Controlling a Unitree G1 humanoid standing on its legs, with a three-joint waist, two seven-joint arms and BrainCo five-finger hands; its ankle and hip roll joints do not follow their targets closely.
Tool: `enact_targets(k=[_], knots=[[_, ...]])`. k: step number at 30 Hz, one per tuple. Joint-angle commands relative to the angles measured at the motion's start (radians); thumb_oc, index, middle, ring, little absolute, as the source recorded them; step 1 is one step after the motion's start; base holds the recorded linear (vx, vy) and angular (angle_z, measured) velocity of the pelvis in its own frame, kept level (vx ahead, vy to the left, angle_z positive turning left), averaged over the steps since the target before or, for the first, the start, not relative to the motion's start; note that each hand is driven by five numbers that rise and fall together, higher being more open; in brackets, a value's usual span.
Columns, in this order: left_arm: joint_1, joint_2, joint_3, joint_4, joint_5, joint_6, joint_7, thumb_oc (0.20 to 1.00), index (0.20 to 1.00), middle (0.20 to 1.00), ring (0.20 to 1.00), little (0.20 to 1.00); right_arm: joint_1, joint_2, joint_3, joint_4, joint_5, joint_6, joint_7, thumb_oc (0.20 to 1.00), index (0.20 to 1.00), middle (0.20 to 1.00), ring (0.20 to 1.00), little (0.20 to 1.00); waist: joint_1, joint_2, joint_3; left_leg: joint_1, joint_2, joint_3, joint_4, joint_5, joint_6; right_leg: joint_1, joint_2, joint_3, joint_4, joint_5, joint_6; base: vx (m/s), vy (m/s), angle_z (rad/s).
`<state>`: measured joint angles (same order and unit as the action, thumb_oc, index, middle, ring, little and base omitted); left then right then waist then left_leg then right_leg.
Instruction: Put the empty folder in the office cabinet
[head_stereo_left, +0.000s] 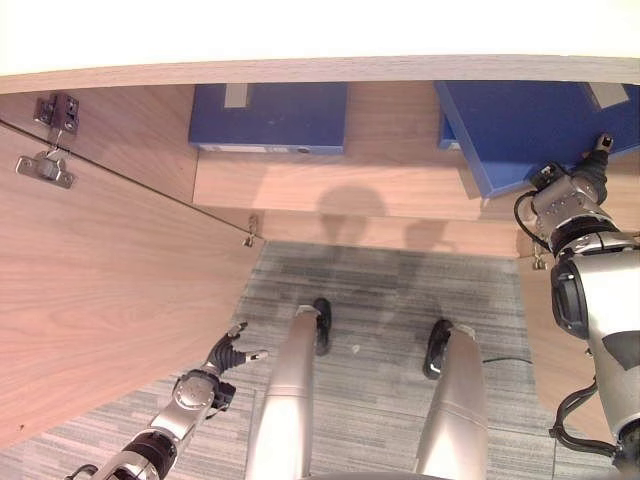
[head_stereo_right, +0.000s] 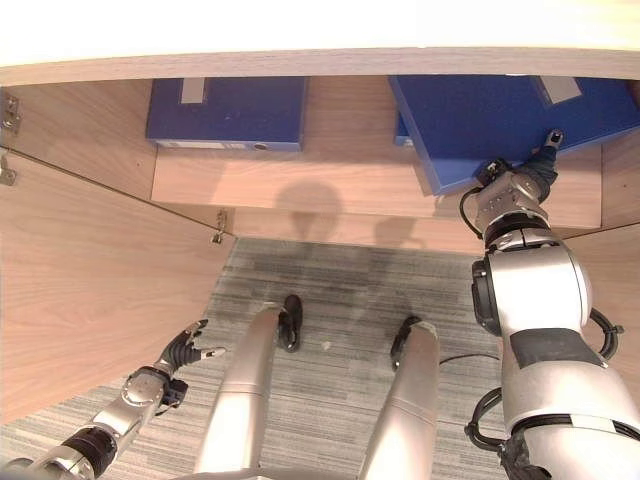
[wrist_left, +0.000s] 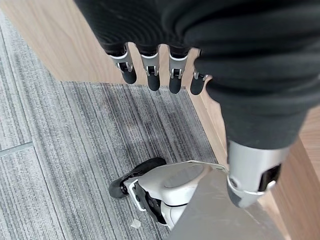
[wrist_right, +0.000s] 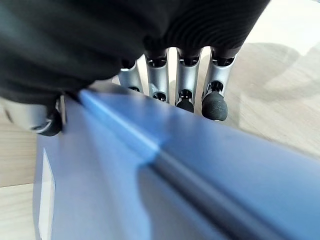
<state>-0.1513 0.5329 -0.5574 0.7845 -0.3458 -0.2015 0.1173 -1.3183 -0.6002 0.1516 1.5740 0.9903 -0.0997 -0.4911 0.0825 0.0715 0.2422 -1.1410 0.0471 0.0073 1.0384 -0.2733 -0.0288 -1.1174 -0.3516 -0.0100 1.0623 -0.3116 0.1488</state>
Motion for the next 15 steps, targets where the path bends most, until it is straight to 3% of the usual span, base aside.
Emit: enact_targets(k=[1,15], knots=[[-0.023,-0.020,0.001,0.065,-0.008,-0.020,0.024,1.000,1.000,1.000,1.000,1.000,-0.089,-0.056,0.008,0.026,0.018,-0.072,-0.071,0.200,0.200,0.200,0.200,0.200,-0.001,0.034,0.020,0.039,0.090,-0.094,-0.143,0.027,-0.116,0.072,0.029,-0.079,0.016,-0.151,-0.024,0.00,0.000,0.00],[0.001,0.027,-0.025,-0.015,0.008,-0.041,0.010,1.000,1.000,1.000,1.000,1.000,-0.113,-0.114,-0.070,-0.030,0.183,-0.169,-0.128,0.200,0.200,0.200,0.200,0.200,0.023,0.067,0.010,0.032,0.076,-0.095,-0.164,0.031,-0.114,0.071,0.017,-0.079,0.007,-0.151,-0.008,0.01,-0.002,-0.01]])
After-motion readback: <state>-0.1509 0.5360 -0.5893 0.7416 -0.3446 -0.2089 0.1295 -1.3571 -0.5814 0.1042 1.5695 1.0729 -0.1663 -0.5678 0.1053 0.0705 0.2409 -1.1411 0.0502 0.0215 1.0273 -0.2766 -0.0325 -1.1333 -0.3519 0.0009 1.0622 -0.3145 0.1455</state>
